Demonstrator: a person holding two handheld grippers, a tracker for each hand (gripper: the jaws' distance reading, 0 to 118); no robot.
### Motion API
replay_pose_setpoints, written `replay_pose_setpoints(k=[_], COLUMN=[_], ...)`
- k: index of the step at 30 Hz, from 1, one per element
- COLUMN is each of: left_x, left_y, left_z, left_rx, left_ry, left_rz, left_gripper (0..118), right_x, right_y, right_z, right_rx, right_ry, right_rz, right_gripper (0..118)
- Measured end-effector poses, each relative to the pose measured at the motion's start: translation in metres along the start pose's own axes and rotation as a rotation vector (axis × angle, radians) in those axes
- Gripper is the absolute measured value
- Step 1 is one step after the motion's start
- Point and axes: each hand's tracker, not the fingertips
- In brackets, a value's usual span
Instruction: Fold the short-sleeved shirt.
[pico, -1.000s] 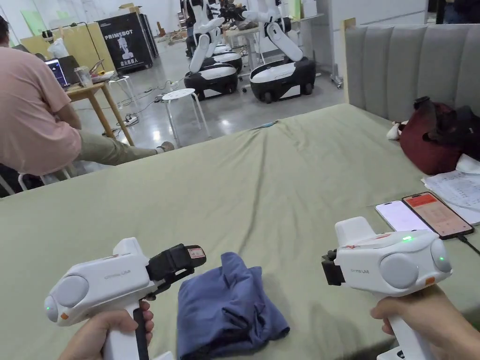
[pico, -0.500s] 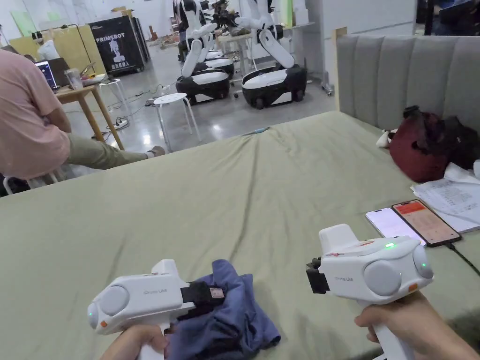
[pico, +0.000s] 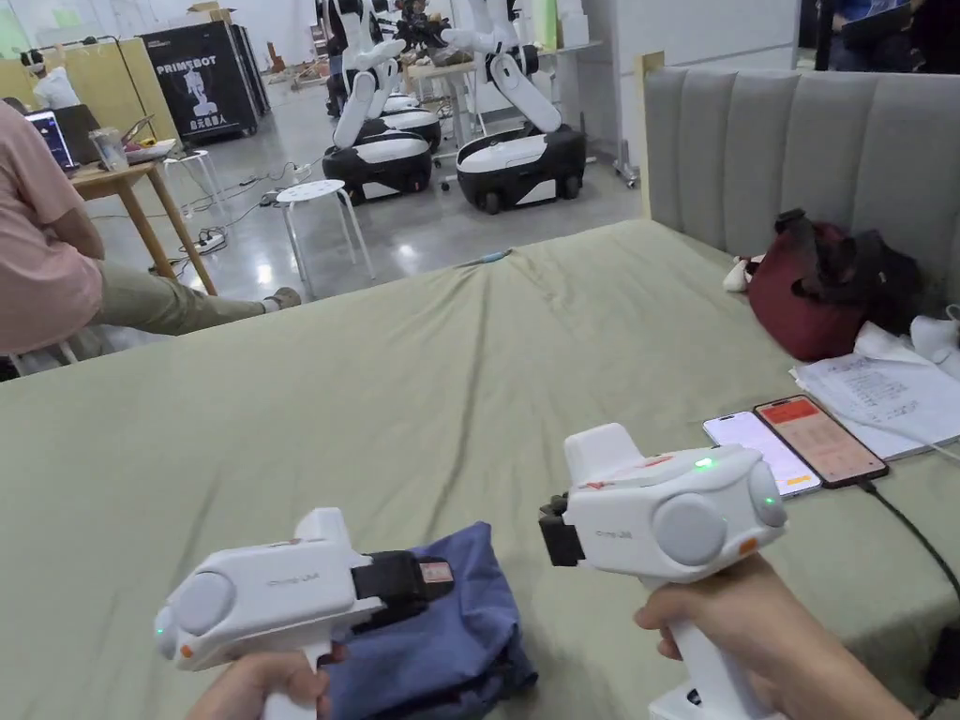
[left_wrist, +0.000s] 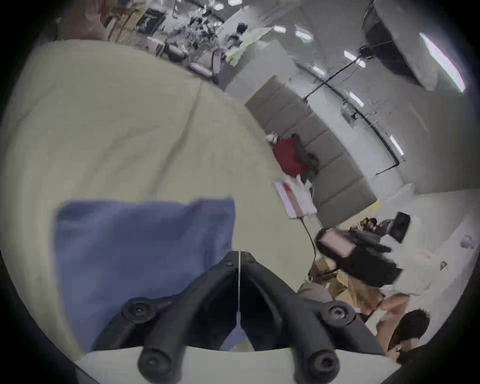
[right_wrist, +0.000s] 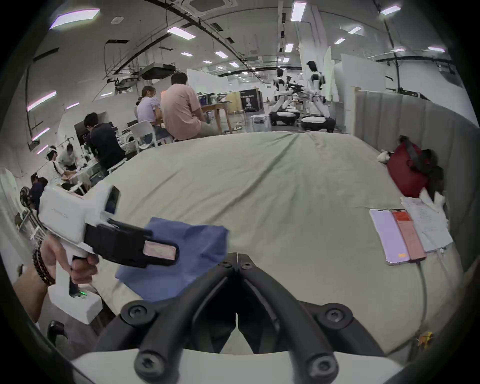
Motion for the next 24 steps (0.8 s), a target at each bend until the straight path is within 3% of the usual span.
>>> replay_pose_setpoints(k=[2,4,9,10,11,12,13,16,21,24], left_x=[-0.015,-0.03,-0.05,-0.052,-0.053,-0.054,-0.057,-0.062,-0.063,-0.05], left_y=[0.003,0.002,-0.015,-0.019,-0.022,-0.023,-0.023,-0.028,-0.023,-0.022], left_z=[0.037,0.064,0.095,0.095,0.093,0.089,0.079,0.052,0.005,-0.016], left_rx=[0.061,0.084,0.091,0.09,0.087,0.08,0.074,0.097,0.015,0.02], left_ry=[0.085,0.132,0.178,0.177,0.169,0.162,0.16,0.174,0.15,0.222], left_rz=[0.029,0.051,0.101,0.104,0.11,0.114,0.116,0.131,0.212,0.16], left_gripper=[1,9,16,32,75,110,118,111,118,112], right_x=[-0.023,-0.036,-0.036,-0.028,-0.023,-0.02,-0.018,-0.019,-0.019,-0.019], right_y=[0.003,0.001,-0.027,-0.034,-0.037,-0.036,-0.034,-0.032,-0.036,-0.038], right_z=[-0.025,-0.056,-0.114,-0.119,-0.118,-0.115,-0.113,-0.108,-0.108,-0.107], right_rx=[-0.01,-0.064,-0.197,-0.2,-0.177,-0.151,-0.166,-0.182,-0.17,-0.166], right_ry=[0.08,0.145,0.104,0.099,0.11,0.143,0.149,0.096,0.112,0.113], right_rz=[0.014,0.018,-0.008,-0.016,-0.023,-0.058,-0.093,-0.023,-0.053,-0.053], right_gripper=[0,0,0,0,0,0,0,0,0,0])
